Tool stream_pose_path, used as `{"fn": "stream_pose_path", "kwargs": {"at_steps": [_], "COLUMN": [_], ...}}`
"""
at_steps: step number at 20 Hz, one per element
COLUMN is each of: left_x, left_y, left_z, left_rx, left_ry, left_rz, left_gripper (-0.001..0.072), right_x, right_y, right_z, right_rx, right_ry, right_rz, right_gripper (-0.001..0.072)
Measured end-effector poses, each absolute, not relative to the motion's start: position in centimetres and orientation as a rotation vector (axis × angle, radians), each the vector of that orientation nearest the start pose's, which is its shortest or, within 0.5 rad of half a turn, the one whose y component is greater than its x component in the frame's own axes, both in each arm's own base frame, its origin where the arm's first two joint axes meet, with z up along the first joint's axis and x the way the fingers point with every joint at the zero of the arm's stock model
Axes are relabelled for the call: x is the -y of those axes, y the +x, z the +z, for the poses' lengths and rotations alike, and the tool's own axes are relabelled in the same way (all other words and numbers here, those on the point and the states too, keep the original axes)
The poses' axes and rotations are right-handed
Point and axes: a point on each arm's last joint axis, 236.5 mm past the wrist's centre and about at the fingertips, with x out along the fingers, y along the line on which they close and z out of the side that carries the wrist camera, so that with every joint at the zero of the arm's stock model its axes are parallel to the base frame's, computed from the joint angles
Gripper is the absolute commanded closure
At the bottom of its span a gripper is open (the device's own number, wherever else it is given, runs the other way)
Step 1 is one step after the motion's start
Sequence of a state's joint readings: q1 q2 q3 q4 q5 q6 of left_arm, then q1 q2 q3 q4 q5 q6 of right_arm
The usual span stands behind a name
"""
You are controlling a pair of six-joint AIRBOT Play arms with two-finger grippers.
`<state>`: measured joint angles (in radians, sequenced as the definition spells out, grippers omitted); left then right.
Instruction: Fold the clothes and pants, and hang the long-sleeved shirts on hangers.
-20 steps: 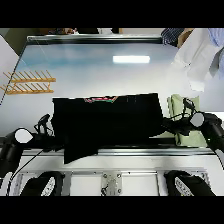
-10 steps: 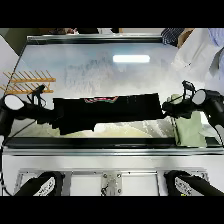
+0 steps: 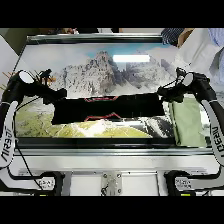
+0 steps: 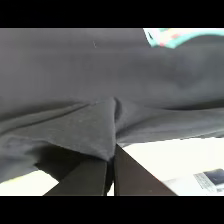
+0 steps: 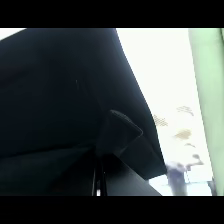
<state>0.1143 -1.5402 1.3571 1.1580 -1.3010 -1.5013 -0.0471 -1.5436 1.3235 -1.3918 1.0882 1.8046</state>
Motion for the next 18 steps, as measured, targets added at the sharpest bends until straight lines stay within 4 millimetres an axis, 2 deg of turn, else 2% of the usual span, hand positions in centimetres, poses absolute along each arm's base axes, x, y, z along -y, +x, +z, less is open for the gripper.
{"fn": "stream_pose_path", "kwargs": {"at_steps": [3, 4, 5, 6, 7, 10, 11, 14, 15, 18], "left_x": [4.3, 4.3, 4.2, 4.1, 4.0, 3.8, 3.7, 4.1, 4.5, 6.7], "left_y": [42.6, 43.1, 43.4, 43.8, 44.1, 45.2, 45.5, 45.7, 45.7, 45.3], "left_z": [-3.6, -4.1, -4.5, -4.8, -4.9, -4.0, -3.3, -0.6, 0.3, 2.5], "left_rx": [-1.448, -1.448, -1.448, -1.441, -1.431, -1.375, -1.351, -1.289, -1.273, -1.236], "left_ry": [-0.415, -0.42, -0.42, -0.42, -0.421, -0.419, -0.416, -0.399, -0.39, -0.35], "left_rz": [-0.195, -0.192, -0.189, -0.184, -0.179, -0.173, -0.172, -0.184, -0.194, -0.241], "left_gripper": [0.0692, 0.0614, 0.023, 0.0027, 0.0028, 0.0029, 0.0116, 0.0657, 0.0692, 0.0692], "right_x": [-1.7, -1.9, -2.0, -2.2, -2.7, -4.4, -4.5, -3.2, -2.2, 0.9], "right_y": [45.8, 46.3, 47.0, 47.7, 48.4, 50.1, 50.6, 50.5, 50.0, 48.2], "right_z": [-5.0, -5.2, -5.3, -5.2, -5.0, -3.6, -2.9, -1.7, -1.8, -3.5], "right_rx": [-1.28, -1.266, -1.244, -1.218, -1.194, -1.129, -1.11, -1.113, -1.133, -1.214], "right_ry": [0.423, 0.434, 0.448, 0.463, 0.478, 0.528, 0.536, 0.543, 0.542, 0.557], "right_rz": [-0.112, -0.109, -0.104, -0.096, -0.076, 0.022, 0.051, 0.108, 0.118, 0.138], "right_gripper": [0.069, 0.0685, 0.0592, 0.0308, 0.0078, 0.0066, 0.0066, 0.0066, 0.0065, 0.0066]}}
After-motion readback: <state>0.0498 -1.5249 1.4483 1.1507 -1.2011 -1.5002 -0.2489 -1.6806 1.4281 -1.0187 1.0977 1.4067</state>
